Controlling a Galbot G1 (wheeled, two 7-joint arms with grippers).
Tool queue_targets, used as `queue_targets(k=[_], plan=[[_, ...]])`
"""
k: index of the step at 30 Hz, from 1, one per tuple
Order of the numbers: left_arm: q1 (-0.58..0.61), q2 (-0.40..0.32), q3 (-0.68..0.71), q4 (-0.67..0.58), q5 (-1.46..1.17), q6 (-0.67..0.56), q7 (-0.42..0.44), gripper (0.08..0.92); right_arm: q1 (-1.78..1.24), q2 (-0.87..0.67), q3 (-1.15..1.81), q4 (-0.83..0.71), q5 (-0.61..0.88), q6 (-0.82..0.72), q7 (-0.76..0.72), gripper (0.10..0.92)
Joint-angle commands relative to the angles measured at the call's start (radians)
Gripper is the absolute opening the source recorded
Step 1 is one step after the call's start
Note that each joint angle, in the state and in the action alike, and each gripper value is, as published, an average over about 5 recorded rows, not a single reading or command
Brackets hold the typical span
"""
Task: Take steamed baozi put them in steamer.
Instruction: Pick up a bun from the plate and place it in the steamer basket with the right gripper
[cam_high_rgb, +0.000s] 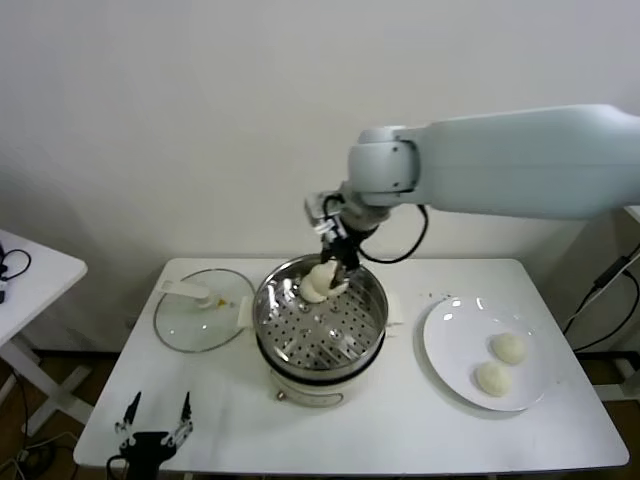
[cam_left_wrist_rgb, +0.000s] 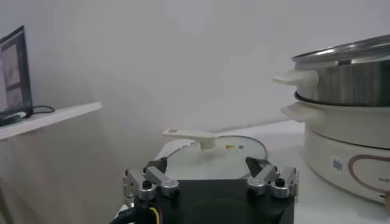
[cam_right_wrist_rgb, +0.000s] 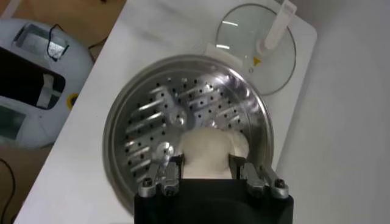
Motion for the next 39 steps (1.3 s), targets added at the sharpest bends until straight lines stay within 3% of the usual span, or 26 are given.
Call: queue_targets(k=[1,17,34,39], plan=[[0.002,-0.003,-0.003,-0.002,0.001,-0.002,0.0,0.823,-0.149,0.164,0.057,-0.098,0.017,-0.065,0.062,0.526],[-0.003,-0.006,-0.009,0.009,0.0,-0.001,0.0,0.823,-0.331,0.239,0.056,-0.288,-0.136,-0.063,0.073,0.526],[-0.007,-0.001,-0.007,0.014,-0.002,0.009,0.002,0.823,-0.335,0.252,0.033,-0.279,-0.146,-0.061,0.066,0.531],[-0.006,-0.001,-0.007,0.012,-0.001,0.011,0.002,0.823,-0.32,0.235,0.039,-0.261,-0.17,-0.04,0.061,0.596]])
